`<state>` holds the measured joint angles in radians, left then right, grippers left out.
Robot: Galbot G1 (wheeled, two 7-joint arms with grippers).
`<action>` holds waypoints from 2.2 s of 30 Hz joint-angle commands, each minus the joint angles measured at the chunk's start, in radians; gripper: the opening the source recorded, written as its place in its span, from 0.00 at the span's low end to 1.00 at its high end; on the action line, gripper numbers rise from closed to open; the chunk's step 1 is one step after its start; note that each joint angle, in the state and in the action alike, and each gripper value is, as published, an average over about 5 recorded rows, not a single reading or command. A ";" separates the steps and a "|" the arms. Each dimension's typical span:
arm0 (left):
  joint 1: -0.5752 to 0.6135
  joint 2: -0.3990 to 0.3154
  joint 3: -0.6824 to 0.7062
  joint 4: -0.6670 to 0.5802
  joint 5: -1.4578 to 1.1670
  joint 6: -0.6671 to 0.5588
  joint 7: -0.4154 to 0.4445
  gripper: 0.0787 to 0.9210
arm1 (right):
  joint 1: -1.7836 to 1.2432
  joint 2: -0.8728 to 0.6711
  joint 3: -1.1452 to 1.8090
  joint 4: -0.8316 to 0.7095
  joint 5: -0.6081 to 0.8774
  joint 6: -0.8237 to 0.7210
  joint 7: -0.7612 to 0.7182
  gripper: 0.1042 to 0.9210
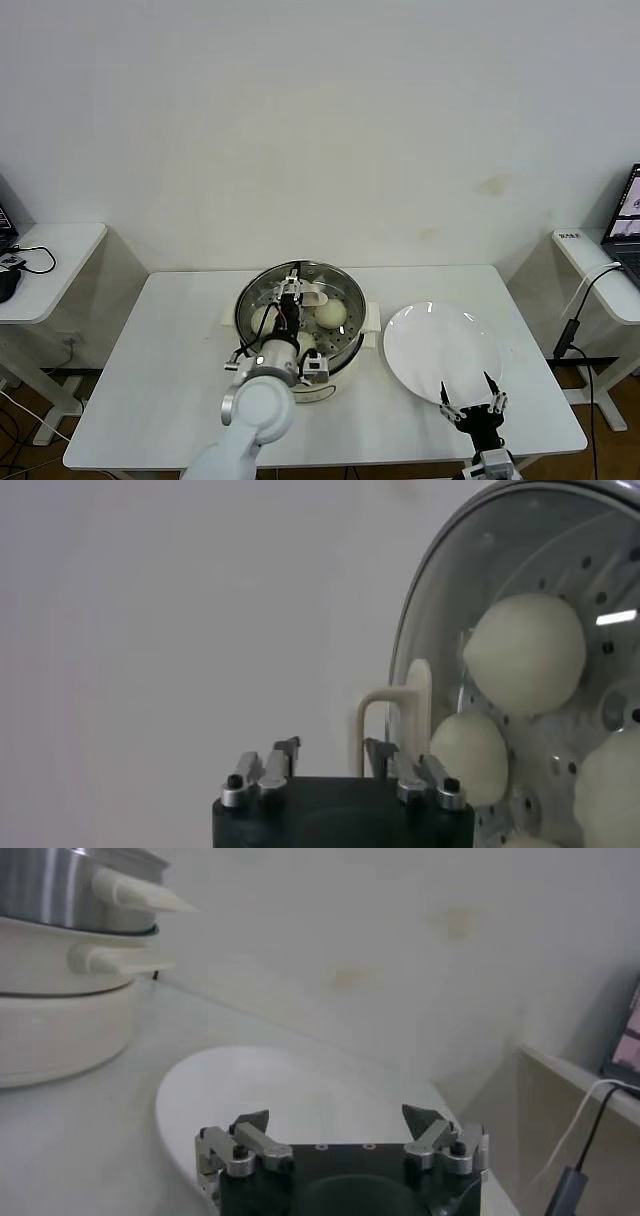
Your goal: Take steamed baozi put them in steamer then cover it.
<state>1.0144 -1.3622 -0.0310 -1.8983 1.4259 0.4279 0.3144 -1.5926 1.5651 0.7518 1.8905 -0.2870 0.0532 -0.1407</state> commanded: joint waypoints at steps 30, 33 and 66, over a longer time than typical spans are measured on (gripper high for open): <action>0.841 0.078 -0.639 -0.348 -1.752 -0.500 -0.564 0.88 | -0.087 -0.172 -0.024 0.044 0.228 0.045 -0.019 0.88; 0.888 0.067 -0.621 -0.317 -1.751 -0.583 -0.530 0.88 | -0.110 -0.202 -0.034 0.073 0.289 0.050 -0.012 0.88; 0.945 0.043 -0.634 -0.180 -1.614 -0.691 -0.467 0.88 | -0.160 -0.213 -0.134 0.110 0.352 0.046 0.013 0.88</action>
<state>1.9437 -1.3188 -0.6501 -2.0961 -0.1667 -0.2454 -0.1594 -1.7472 1.3558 0.6288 1.9955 0.0505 0.1040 -0.1307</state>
